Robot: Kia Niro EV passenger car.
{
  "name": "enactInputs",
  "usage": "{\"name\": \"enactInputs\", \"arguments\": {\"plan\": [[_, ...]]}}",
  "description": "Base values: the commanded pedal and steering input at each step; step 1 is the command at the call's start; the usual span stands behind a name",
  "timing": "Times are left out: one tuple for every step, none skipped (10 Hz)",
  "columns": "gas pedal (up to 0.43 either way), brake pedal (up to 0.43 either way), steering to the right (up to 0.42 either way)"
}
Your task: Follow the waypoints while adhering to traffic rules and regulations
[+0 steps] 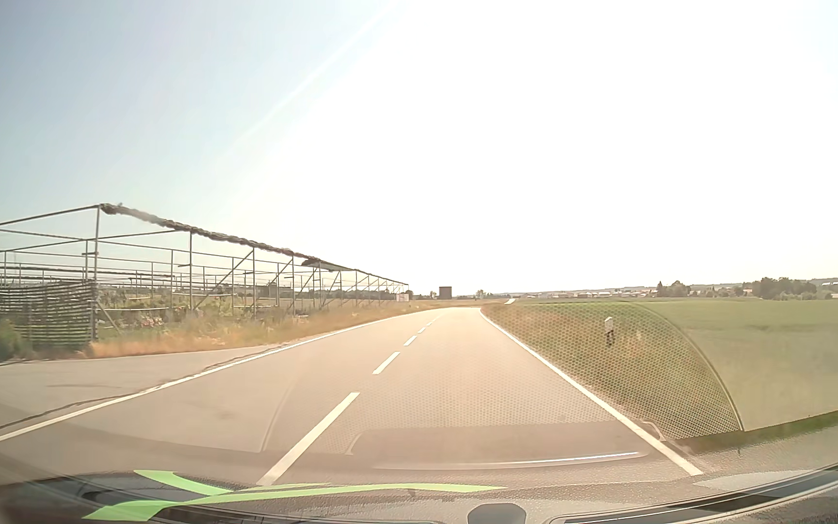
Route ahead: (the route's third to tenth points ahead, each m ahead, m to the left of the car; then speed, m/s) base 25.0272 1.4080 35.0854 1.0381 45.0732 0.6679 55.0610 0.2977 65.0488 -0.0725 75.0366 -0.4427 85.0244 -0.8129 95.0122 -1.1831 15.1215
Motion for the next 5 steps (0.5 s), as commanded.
{"name": "enactInputs", "arguments": {"plan": [[0.22,0.0,0.001],[0.22,0.0,0.001],[0.22,0.0,0.001],[0.228,0.0,0.0],[0.248,0.0,-0.001]]}}
